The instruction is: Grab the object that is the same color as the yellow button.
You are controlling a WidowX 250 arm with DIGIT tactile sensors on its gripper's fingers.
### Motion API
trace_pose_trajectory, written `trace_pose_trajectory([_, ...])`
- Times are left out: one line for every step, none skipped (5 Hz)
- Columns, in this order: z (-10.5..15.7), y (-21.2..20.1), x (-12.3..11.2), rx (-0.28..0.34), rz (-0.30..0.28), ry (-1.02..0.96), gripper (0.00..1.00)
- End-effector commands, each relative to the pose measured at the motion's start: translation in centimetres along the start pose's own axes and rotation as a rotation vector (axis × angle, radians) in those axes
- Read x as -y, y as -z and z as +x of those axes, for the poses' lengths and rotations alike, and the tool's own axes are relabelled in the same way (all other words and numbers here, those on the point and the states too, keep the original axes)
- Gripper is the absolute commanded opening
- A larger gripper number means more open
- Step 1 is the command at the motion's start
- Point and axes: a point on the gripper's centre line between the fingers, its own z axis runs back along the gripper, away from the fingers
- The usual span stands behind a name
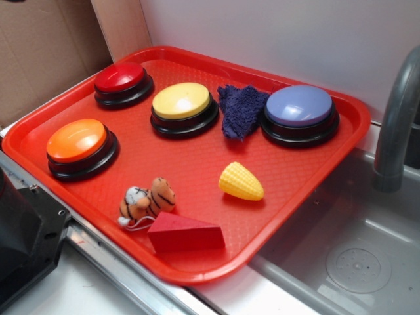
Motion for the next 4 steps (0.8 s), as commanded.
trace_pose_trajectory([0.0, 0.0, 0.0, 0.000, 0.000, 0.000, 1.00])
trace_pose_trajectory([3.1, 1.2, 2.9, 0.019, 0.093, 0.259, 1.00])
trace_pose_trajectory([5.3, 3.5, 6.0, -0.060, 0.190, 0.527, 1.00])
trace_pose_trajectory([5.6, 5.8, 8.8, -0.046, 0.205, 0.779, 1.00])
